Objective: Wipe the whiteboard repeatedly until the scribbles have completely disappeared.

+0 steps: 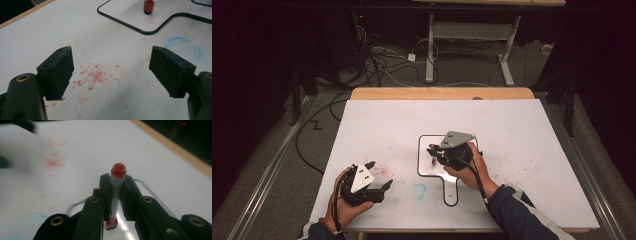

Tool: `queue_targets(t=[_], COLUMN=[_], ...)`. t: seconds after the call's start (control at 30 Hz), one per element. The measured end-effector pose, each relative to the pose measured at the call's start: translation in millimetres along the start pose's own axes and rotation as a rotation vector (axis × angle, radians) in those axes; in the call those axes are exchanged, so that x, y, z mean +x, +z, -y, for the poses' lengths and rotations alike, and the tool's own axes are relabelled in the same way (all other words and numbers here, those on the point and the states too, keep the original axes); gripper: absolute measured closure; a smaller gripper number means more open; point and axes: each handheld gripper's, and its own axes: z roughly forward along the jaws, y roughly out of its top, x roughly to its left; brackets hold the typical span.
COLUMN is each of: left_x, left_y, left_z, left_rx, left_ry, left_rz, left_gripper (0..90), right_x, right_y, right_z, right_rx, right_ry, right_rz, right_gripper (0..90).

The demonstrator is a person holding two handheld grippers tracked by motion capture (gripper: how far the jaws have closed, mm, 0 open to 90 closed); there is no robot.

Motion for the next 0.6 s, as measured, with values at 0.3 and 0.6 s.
queue_targets(t=[0.3,0.6], left_x=[0.0,-1.6], left_y=[1.9,2.0], left_z=[0.2,-0.3], left_rx=[0.007,0.010], left_ry=[-0.005,-0.003], left_rz=[0.006,0.007], left_gripper=[19.0,19.0], right_x=[14.6,7.7], right_y=[2.9,2.3], right_z=[-1.7,-1.0], right_rx=[-0.058,-0.031], right_ry=[0.027,-0.030], right_rz=[-0.193,-0.072], right_gripper=[81.7,81.8])
